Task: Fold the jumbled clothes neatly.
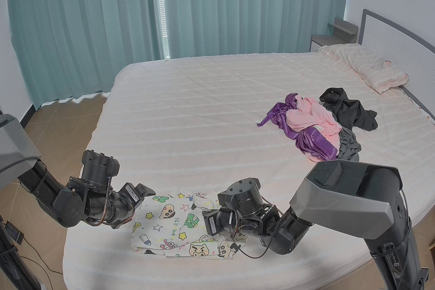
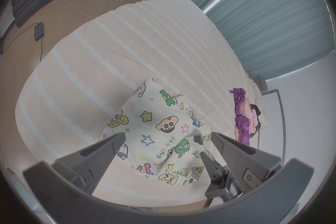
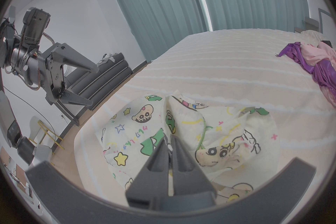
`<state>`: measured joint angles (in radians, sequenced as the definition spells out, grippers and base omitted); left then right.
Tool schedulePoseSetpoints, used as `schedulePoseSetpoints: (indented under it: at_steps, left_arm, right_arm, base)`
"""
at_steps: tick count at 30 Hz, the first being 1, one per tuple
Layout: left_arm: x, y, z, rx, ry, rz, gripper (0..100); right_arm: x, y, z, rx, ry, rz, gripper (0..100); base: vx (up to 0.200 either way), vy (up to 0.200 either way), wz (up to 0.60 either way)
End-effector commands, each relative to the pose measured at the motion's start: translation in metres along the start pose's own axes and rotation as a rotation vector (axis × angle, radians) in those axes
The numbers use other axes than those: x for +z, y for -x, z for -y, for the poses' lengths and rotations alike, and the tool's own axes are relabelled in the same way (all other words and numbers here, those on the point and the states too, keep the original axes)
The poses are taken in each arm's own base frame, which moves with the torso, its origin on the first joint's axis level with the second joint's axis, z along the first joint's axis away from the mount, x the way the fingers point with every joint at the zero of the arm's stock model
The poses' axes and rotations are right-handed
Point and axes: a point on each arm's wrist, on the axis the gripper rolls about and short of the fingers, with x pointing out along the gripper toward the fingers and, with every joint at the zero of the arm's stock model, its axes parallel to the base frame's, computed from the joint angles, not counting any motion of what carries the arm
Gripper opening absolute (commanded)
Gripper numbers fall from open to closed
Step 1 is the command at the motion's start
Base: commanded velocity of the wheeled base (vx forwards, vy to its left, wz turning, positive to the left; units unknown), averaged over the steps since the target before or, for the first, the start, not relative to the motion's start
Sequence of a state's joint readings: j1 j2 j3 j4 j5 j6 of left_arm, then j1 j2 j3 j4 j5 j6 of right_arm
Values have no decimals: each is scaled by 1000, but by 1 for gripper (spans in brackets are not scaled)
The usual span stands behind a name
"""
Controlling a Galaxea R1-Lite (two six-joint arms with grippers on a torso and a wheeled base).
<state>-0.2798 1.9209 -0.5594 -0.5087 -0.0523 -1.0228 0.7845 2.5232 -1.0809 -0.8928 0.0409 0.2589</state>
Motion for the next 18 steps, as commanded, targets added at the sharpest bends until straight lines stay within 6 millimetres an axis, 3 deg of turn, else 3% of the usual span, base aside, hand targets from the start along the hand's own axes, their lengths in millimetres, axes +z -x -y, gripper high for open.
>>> schedulePoseSetpoints:
  at_steps: [1, 7, 11, 18]
  left_arm:
    - [0, 0, -1, 4, 1, 0, 100]
    - [-3, -2, -3, 16, -7, -12, 100]
    - [-6, -6, -5, 30, -10, -23, 100]
    - [-8, -9, -7, 42, -13, -32, 100]
  right_arm:
    - [-3, 26, 2, -22, -11, -33, 0]
    - [-17, 50, 7, -32, -30, -48, 0]
    - [-38, 68, 11, -38, -45, -71, 0]
    - [-56, 76, 14, -46, -115, -96, 0]
  base:
    - [0, 0, 0]
    - [0, 0, 0]
    - [0, 0, 0]
    - [0, 0, 0]
